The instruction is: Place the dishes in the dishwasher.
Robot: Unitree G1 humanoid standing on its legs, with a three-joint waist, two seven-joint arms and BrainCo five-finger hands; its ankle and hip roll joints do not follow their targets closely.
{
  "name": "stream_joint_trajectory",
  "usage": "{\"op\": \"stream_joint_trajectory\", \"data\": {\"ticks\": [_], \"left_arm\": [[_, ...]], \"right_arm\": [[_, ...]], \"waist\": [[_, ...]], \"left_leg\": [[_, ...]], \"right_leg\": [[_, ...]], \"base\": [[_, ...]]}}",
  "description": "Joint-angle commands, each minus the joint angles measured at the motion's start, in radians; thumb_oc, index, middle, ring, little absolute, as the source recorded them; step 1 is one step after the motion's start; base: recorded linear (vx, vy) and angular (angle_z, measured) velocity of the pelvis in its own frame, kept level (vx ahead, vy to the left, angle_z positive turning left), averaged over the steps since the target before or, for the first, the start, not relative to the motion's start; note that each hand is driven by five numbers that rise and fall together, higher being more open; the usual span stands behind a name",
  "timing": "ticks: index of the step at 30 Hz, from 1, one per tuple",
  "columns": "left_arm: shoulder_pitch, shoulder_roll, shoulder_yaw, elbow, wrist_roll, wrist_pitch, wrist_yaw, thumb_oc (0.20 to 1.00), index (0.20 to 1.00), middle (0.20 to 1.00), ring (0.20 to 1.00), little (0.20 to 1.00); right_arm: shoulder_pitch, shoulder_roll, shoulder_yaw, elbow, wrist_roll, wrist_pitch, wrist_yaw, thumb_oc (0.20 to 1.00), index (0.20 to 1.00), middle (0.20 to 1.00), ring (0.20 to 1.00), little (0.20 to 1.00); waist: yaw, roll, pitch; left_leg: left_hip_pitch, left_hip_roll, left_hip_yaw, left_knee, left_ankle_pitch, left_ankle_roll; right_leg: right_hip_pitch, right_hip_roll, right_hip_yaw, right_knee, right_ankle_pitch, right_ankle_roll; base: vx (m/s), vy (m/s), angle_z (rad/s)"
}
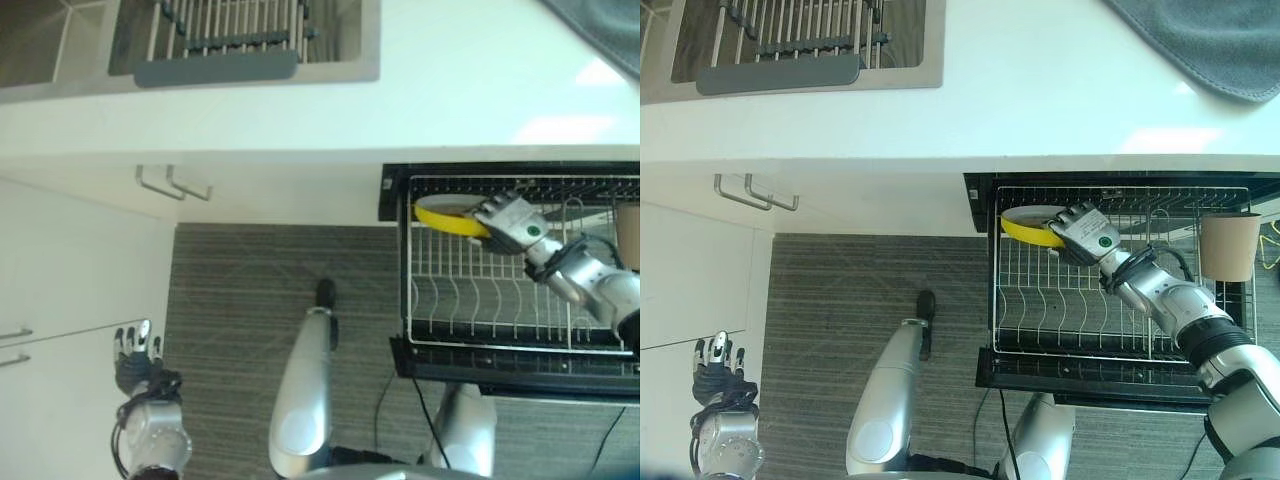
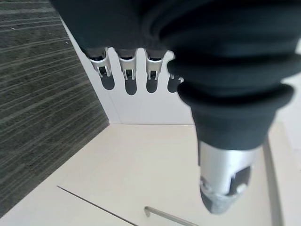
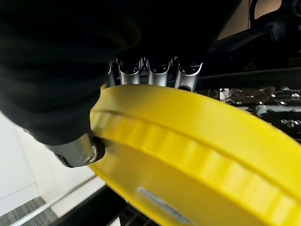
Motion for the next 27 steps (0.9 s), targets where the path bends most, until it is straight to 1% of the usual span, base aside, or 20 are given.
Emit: {"op": "stream_joint_trajectory", "data": {"ticks": [1,4,5,6,7,8,9,13,14,15,16,17,19,20,21,23,24,25,26,27], "left_arm": [[0.011,0.081,-0.039,0.016,0.004,-0.055,-0.019,1.000,1.000,1.000,1.000,1.000],[0.010,0.089,-0.043,0.022,0.002,-0.051,-0.029,1.000,1.000,1.000,1.000,1.000],[0.008,0.092,-0.044,0.025,0.003,-0.049,-0.033,1.000,1.000,1.000,1.000,1.000],[0.005,0.095,-0.039,0.031,0.002,-0.046,-0.040,1.000,1.000,1.000,1.000,1.000],[0.005,0.096,-0.037,0.031,0.002,-0.043,-0.041,1.000,1.000,1.000,1.000,1.000],[0.001,0.102,-0.037,0.030,-0.002,-0.040,-0.043,1.000,1.000,1.000,1.000,1.000],[0.000,0.106,-0.032,0.031,0.002,-0.037,-0.049,1.000,1.000,1.000,1.000,1.000],[-0.005,0.115,-0.033,0.023,0.004,-0.031,-0.047,1.000,1.000,1.000,1.000,1.000],[-0.007,0.113,-0.036,0.017,0.007,-0.031,-0.040,1.000,1.000,1.000,1.000,1.000],[-0.009,0.110,-0.036,0.013,0.015,-0.036,-0.037,1.000,1.000,1.000,1.000,1.000],[-0.009,0.108,-0.036,0.012,0.017,-0.037,-0.036,1.000,1.000,1.000,1.000,1.000],[-0.010,0.103,-0.039,0.002,0.016,-0.041,-0.027,1.000,1.000,1.000,1.000,1.000],[-0.009,0.097,-0.041,-0.013,0.021,-0.045,-0.014,1.000,1.000,1.000,1.000,1.000],[-0.011,0.088,-0.042,-0.035,0.038,-0.043,0.007,1.000,1.000,1.000,1.000,1.000],[-0.012,0.087,-0.043,-0.037,0.039,-0.044,0.009,1.000,1.000,1.000,1.000,1.000],[-0.004,0.075,-0.045,-0.079,0.056,-0.034,0.049,1.000,1.000,1.000,1.000,1.000],[0.001,0.070,-0.045,-0.089,0.060,-0.033,0.061,1.000,1.000,1.000,1.000,1.000],[0.015,0.054,-0.040,-0.107,0.065,-0.032,0.075,1.000,1.000,1.000,1.000,1.000],[0.018,0.051,-0.039,-0.109,0.066,-0.032,0.078,1.000,1.000,1.000,1.000,1.000],[0.029,0.036,-0.030,-0.127,0.077,-0.029,0.092,1.000,1.000,1.000,1.000,1.000]], "right_arm": [[-0.014,0.044,0.022,0.071,0.017,0.038,0.007,0.200,0.200,0.200,0.200,0.200],[-0.032,0.064,0.048,0.121,0.019,0.034,0.036,0.200,0.200,0.200,0.200,0.200],[-0.042,0.075,0.062,0.143,0.028,0.032,0.070,0.200,0.200,0.200,0.200,0.200],[-0.047,0.090,0.076,0.171,0.067,0.036,0.155,0.200,0.200,0.200,0.200,0.200],[-0.046,0.094,0.080,0.175,0.078,0.031,0.173,0.263,0.263,0.263,0.263,0.263],[-0.046,0.100,0.087,0.186,0.096,0.023,0.191,0.925,0.925,0.925,0.925,0.925],[-0.044,0.103,0.087,0.196,0.126,0.018,0.226,1.000,1.000,1.000,1.000,1.000],[-0.012,0.116,0.067,0.198,0.187,0.015,0.264,1.000,1.000,1.000,1.000,1.000],[-0.001,0.121,0.055,0.199,0.218,0.027,0.291,1.000,1.000,1.000,1.000,1.000],[0.015,0.132,0.032,0.207,0.278,0.068,0.304,1.000,1.000,1.000,1.000,1.000],[0.021,0.136,0.022,0.210,0.305,0.081,0.309,1.000,1.000,1.000,1.000,1.000],[0.040,0.152,-0.023,0.224,0.363,0.087,0.301,1.000,1.000,1.000,1.000,1.000],[0.056,0.164,-0.066,0.214,0.422,0.103,0.309,1.000,1.000,1.000,1.000,1.000],[0.070,0.181,-0.115,0.203,0.503,0.108,0.318,1.000,1.000,1.000,1.000,1.000],[0.071,0.182,-0.123,0.200,0.509,0.108,0.319,1.000,1.000,1.000,1.000,1.000],[0.092,0.194,-0.200,0.136,0.654,0.120,0.323,1.000,1.000,1.000,1.000,1.000],[0.102,0.200,-0.230,0.106,0.683,0.129,0.324,1.000,1.000,1.000,1.000,1.000],[0.132,0.214,-0.280,0.053,0.736,0.162,0.316,1.000,1.000,1.000,1.000,1.000],[0.139,0.219,-0.294,0.039,0.752,0.173,0.321,1.000,1.000,1.000,1.000,1.000],[0.176,0.237,-0.346,-0.018,0.853,0.245,0.383,1.000,1.000,1.000,1.000,1.000]], "waist": [[0.037,-0.028,-0.079],[0.048,-0.028,-0.077],[0.053,-0.027,-0.075],[0.058,-0.028,-0.074],[0.059,-0.028,-0.073],[0.062,-0.029,-0.070],[0.063,-0.031,-0.069],[0.062,-0.036,-0.064],[0.060,-0.039,-0.062],[0.057,-0.040,-0.060],[0.056,-0.040,-0.059],[0.051,-0.039,-0.058],[0.045,-0.040,-0.056],[0.039,-0.040,-0.054],[0.038,-0.039,-0.053],[0.028,-0.035,-0.050],[0.024,-0.035,-0.050],[0.016,-0.035,-0.049],[0.013,-0.035,-0.048],[0.004,-0.038,-0.046]], "left_leg": [[0.008,-0.001,-0.090,0.060,-0.117,0.002],[0.003,-0.006,-0.092,0.060,-0.118,0.005],[0.002,-0.008,-0.094,0.059,-0.118,0.007],[0.002,-0.009,-0.093,0.059,-0.118,0.008],[0.002,-0.009,-0.092,0.059,-0.118,0.008],[0.001,-0.010,-0.092,0.059,-0.118,0.010],[0.002,-0.010,-0.092,0.060,-0.119,0.010],[0.005,-0.011,-0.091,0.057,-0.118,0.012],[0.005,-0.010,-0.090,0.057,-0.118,0.011],[0.006,-0.010,-0.090,0.056,-0.117,0.012],[0.007,-0.010,-0.090,0.055,-0.116,0.013],[0.011,-0.009,-0.087,0.051,-0.114,0.014],[0.018,-0.008,-0.084,0.047,-0.113,0.015],[0.022,-0.008,-0.082,0.046,-0.111,0.016],[0.023,-0.008,-0.082,0.045,-0.111,0.016],[0.035,-0.007,-0.079,0.035,-0.108,0.017],[0.040,-0.006,-0.078,0.032,-0.106,0.016],[0.047,-0.004,-0.074,0.024,-0.103,0.016],[0.050,-0.004,-0.073,0.021,-0.102,0.017],[0.059,-0.001,-0.071,0.011,-0.098,0.018]], "right_leg": [[-0.041,-0.011,-0.027,-0.025,0.029,-0.008],[-0.043,-0.012,-0.035,-0.026,0.031,-0.008],[-0.045,-0.012,-0.036,-0.024,0.031,-0.008],[-0.044,-0.013,-0.040,-0.024,0.032,-0.007],[-0.044,-0.013,-0.040,-0.024,0.032,-0.006],[-0.045,-0.015,-0.042,-0.023,0.033,-0.006],[-0.043,-0.015,-0.045,-0.024,0.033,-0.006],[-0.035,-0.012,-0.051,-0.035,0.040,-0.006],[-0.034,-0.011,-0.052,-0.038,0.041,-0.006],[-0.033,-0.009,-0.052,-0.042,0.045,-0.007],[-0.032,-0.008,-0.051,-0.043,0.046,-0.007],[-0.031,-0.007,-0.049,-0.047,0.049,-0.009],[-0.026,-0.006,-0.049,-0.050,0.052,-0.010],[-0.021,-0.004,-0.049,-0.055,0.055,-0.013],[-0.020,-0.004,-0.048,-0.056,0.055,-0.013],[-0.009,-0.002,-0.048,-0.065,0.058,-0.017],[-0.006,-0.001,-0.048,-0.069,0.060,-0.018],[-0.001,0.003,-0.044,-0.075,0.062,-0.020],[0.000,0.004,-0.043,-0.077,0.063,-0.020],[0.007,0.010,-0.040,-0.087,0.065,-0.022]], "base": [[-0.01,-0.083,0.08],[-0.01,-0.031,0.05],[0.00,0.000,0.00],[0.00,0.000,0.00],[0.00,0.000,0.00],[-0.02,-0.023,0.03],[-0.02,-0.026,0.04],[-0.02,-0.025,0.04],[-0.03,-0.019,0.04],[0.00,0.000,0.00],[0.00,0.000,0.00],[-0.02,0.032,-0.01],[-0.02,0.039,0.01],[-0.01,0.033,0.01],[-0.02,0.053,-0.01],[0.00,0.063,-0.02],[0.01,0.077,-0.01],[0.01,0.063,-0.03],[0.01,0.084,-0.04],[0.01,0.075,-0.04]]}}
